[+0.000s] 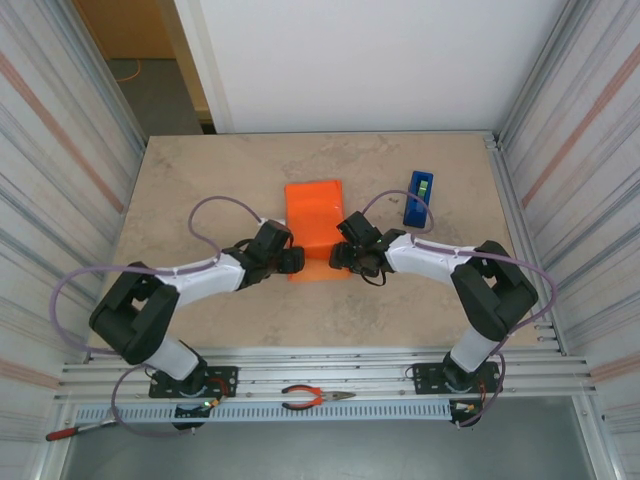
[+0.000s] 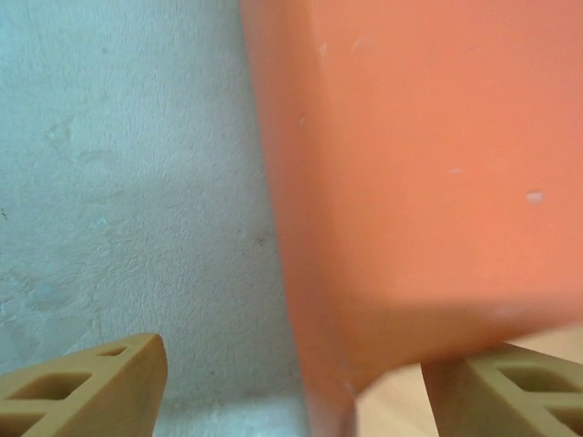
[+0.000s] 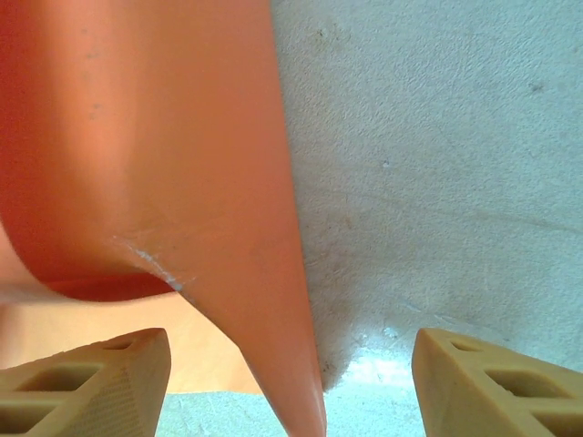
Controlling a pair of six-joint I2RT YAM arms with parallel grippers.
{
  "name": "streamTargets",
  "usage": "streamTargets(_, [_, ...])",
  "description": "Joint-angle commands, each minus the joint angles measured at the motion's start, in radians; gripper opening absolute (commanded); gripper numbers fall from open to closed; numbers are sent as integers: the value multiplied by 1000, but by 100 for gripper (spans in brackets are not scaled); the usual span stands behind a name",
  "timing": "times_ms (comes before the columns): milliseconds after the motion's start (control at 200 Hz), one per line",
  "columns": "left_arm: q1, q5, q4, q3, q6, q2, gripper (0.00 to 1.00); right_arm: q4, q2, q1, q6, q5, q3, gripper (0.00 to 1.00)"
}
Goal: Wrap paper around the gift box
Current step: Fold the third fold of the wrapping paper on the gift box.
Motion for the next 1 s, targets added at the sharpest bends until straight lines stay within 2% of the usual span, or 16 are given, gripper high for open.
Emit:
streamTargets(0, [3, 31, -57, -2, -56, -70, 71, -30, -28, -6, -4, 17, -3, 66])
streamTargets(175, [2, 41, -42, -58, -153, -93, 63, -5, -28, -9, 11, 2, -29, 61])
streamTargets(401, [-15, 34, -13, -69, -161, -38, 52, 5, -7, -14, -2, -20, -25, 53])
streamTargets(561, [-28, 28, 4, -68, -165, 0, 44, 11, 2, -17, -10, -32, -23, 43])
streamTargets(696, [-31, 18, -1, -56, -151, 28, 30, 17, 15, -18, -13, -46, -22, 33])
streamTargets(772, [-31, 10, -4, -50, -145, 38, 26, 21, 19, -18, -11, -50, -21, 27])
streamTargets(927, [-33, 4, -8, -46, -139, 58, 13, 23, 20, -15, -7, -51, -24, 19])
streamTargets(992, [-33, 4, -8, -48, -139, 61, 11, 26, 19, -15, -7, -53, -26, 20])
